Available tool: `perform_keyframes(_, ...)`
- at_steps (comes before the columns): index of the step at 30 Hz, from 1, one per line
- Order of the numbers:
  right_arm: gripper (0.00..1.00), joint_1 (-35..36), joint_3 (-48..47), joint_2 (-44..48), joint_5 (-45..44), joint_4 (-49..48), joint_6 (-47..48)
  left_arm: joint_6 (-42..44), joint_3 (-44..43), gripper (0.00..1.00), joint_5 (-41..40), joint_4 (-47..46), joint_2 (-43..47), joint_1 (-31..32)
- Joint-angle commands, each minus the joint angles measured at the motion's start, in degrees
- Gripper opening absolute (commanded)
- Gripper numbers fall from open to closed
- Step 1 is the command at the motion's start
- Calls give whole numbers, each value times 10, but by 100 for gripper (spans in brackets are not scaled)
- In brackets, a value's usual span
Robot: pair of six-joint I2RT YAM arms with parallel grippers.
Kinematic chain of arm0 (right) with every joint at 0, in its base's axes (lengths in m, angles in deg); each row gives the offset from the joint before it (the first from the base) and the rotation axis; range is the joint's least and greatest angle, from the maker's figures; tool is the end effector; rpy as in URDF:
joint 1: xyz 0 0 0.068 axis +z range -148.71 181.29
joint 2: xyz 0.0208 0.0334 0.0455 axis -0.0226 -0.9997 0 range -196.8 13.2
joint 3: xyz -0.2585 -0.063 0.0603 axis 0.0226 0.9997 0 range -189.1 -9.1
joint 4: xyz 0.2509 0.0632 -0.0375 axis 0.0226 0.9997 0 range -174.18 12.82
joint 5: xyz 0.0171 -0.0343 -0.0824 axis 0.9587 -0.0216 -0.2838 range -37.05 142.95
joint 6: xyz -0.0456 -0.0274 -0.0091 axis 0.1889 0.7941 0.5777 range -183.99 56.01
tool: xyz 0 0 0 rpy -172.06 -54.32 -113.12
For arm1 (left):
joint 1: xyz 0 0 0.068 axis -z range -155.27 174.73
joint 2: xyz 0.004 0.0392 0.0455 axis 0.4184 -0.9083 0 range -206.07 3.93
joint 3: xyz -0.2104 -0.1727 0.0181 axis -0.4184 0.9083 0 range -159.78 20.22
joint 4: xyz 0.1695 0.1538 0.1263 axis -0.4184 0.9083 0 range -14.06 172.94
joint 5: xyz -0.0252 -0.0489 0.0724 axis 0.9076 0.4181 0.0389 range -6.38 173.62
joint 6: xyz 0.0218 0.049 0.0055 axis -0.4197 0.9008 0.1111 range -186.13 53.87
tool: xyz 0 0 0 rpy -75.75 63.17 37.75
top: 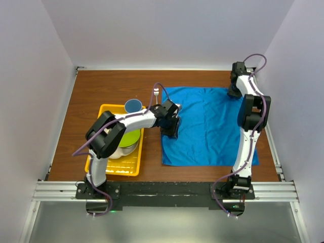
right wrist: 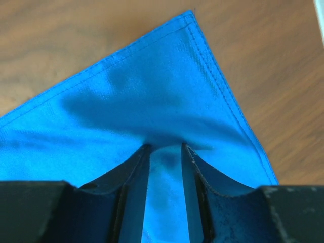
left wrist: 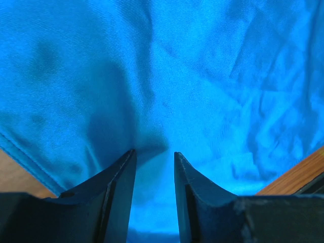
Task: Fold the napkin, place the utensils inside, and roll it up
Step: Flatten the napkin out, then fold the napkin
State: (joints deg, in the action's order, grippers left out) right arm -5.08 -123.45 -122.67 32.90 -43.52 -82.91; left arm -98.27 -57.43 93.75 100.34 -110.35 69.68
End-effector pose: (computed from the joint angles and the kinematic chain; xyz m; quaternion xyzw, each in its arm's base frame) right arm 0.5050 -0.0687 0.1682 0.2501 0.9235 -0.1422 0.2537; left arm 0.2885 -0.2967 0.1607 0.1295 0.9560 -0.2221 0.1416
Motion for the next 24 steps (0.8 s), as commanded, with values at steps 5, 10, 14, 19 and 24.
perform_keyframes(5,45,-4,-75,-26,35,18,40,15,-44,43,1,17,24,-17)
perform_keyframes(10,64,36,-79,69,12,132,2,2,-17,48,30,42,159,-17)
perform_keyframes(14,75,105,101,228,26,100,18,2,28,50,20,61,270,-21)
perform_keyframes(19,98,245,250,372,53,119,26,2,106,54,34,75,423,-65)
perform_keyframes(24,92,443,394,513,88,101,-16,15,113,54,53,144,496,-114)
